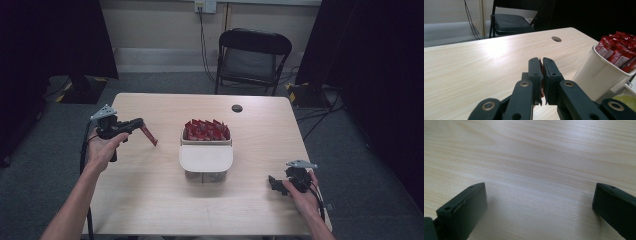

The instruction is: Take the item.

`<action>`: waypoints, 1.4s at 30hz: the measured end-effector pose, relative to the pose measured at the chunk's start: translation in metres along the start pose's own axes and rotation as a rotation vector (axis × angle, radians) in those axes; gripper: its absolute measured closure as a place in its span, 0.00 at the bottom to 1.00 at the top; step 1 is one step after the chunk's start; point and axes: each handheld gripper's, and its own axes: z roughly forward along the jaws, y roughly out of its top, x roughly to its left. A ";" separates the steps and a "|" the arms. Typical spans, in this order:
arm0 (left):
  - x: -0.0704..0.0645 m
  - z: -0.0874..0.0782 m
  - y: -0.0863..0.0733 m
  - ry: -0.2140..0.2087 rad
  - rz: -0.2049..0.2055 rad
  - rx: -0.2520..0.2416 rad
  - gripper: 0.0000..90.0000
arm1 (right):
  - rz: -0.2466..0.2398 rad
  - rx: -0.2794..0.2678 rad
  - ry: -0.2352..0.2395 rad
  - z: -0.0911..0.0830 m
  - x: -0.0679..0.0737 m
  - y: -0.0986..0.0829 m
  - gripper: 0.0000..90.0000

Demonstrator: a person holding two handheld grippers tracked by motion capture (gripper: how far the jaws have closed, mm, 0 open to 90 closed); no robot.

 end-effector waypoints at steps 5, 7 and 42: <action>-0.004 0.006 -0.005 -0.005 0.011 0.014 0.95 | 0.000 0.000 0.001 0.000 0.000 0.000 0.00; -0.006 0.009 -0.007 -0.013 0.011 0.016 0.95 | 0.000 0.000 0.001 0.000 0.000 0.000 0.00; 0.005 -0.001 -0.039 -0.045 0.021 0.096 0.88 | -0.001 0.001 0.000 0.000 0.000 0.000 0.00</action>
